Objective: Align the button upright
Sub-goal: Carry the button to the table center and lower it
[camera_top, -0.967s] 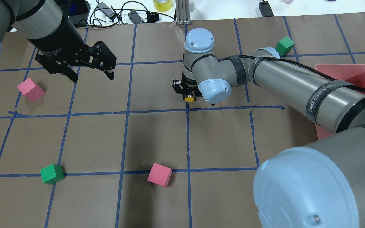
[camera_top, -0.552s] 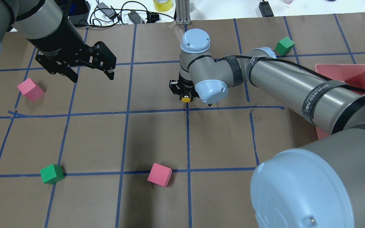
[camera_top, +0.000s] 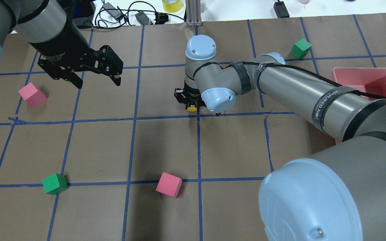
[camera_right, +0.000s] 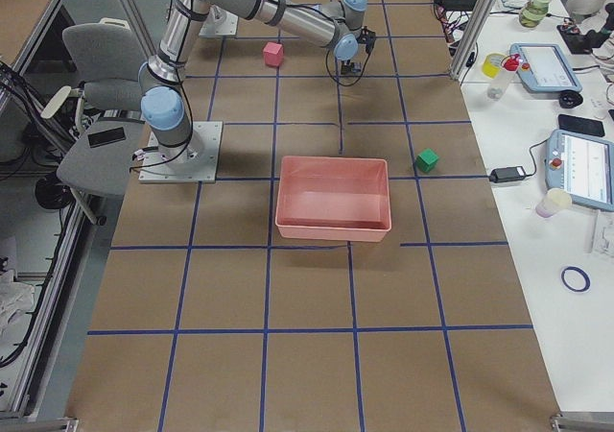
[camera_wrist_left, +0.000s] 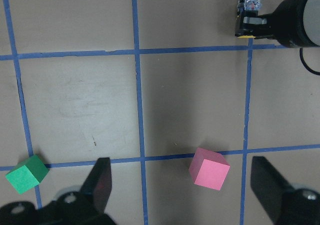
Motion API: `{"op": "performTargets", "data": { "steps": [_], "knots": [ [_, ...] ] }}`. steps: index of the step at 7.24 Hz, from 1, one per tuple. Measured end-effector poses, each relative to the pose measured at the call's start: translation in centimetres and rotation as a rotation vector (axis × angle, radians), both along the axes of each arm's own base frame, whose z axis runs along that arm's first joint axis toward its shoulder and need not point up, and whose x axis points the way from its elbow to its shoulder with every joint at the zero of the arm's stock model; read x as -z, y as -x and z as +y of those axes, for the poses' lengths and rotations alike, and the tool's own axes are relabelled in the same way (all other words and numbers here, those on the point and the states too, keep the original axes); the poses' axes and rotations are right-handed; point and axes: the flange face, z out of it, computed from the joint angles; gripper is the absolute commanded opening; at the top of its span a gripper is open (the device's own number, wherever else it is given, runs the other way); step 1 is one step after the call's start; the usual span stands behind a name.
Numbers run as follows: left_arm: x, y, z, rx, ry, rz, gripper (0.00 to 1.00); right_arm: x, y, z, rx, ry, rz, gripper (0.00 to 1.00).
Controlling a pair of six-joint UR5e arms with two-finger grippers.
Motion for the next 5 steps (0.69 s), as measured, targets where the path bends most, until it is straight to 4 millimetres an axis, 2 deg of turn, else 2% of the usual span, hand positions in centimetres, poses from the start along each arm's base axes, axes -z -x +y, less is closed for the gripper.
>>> {"op": "performTargets", "data": {
  "steps": [1,2,4,5],
  "knots": [
    [0.09,0.0,0.16,0.0,-0.001,0.0,1.0,0.05,-0.06,0.02,0.0,-0.003,-0.005,0.19],
    [0.18,0.0,0.27,0.0,-0.003,0.0,1.0,0.14,-0.09,0.02,-0.001,-0.005,-0.008,0.33],
    [0.22,-0.01,0.34,0.0,-0.004,0.0,1.0,0.34,-0.11,0.05,-0.001,-0.009,-0.009,0.42],
    [0.21,-0.01,0.36,0.0,-0.003,0.0,1.0,0.42,-0.11,0.09,0.0,-0.011,-0.009,0.52]
  ]
}}
